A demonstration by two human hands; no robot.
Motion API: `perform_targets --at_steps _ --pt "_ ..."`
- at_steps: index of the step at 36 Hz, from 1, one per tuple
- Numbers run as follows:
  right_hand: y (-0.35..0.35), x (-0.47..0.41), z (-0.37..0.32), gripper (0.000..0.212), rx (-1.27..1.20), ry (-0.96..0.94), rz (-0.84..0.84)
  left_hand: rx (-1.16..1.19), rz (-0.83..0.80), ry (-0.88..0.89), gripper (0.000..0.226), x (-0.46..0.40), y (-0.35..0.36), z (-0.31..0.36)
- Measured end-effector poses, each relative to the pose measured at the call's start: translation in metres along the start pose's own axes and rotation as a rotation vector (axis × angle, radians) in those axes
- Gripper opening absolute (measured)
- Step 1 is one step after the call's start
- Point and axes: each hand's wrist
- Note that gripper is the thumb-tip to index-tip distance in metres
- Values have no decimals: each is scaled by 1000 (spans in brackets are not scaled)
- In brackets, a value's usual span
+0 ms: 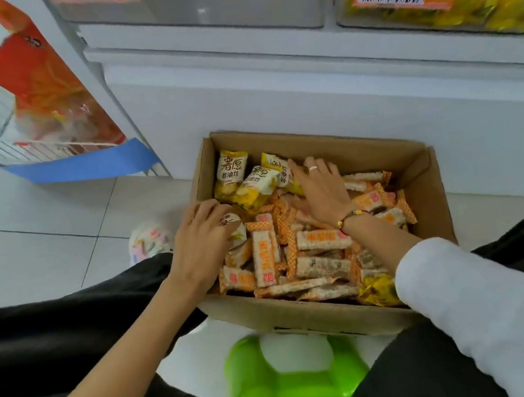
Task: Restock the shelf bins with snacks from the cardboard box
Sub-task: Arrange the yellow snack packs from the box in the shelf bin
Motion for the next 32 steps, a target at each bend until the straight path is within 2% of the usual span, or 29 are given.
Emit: perform_targets --at_steps 5,8,10,13,15,17,21,24,27,30,32 --pt "-9 -6 -6 48 -182 22 50 281 -60 -107 29 -8 -29 6" --pt "-11 -4 -6 38 -290 41 32 303 -39 -126 31 -14 -42 10" --pt "-11 -1 -1 42 -295 70 47 313 -28 -166 34 -19 -49 12" --pt "-16 5 9 66 -317 180 -8 334 35 -188 35 -29 -67 19" --pt "-19 11 19 66 -382 262 -22 371 136 -157 32 -38 -83 26" --pt "-23 20 32 54 -482 337 -19 440 226 -106 29 -48 -97 38" --pt "-35 43 57 46 -550 466 -50 438 222 77 34 -69 -90 66" --pt "-45 63 75 44 -518 512 -16 354 182 272 39 -80 -60 82" --pt "-47 84 90 44 -507 549 -8 309 23 410 41 -73 -17 89" --pt "-35 101 99 45 -572 541 -78 342 -197 405 41 -60 13 88" --pt "-24 107 97 44 -609 526 -95 399 -274 346 38 -61 17 90"
Point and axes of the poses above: each hand's wrist, its own x-axis away from the middle knuckle, its own y-axis out of the palm, z = x × y, and after that the axes turned 4 degrees about -x, right-handed
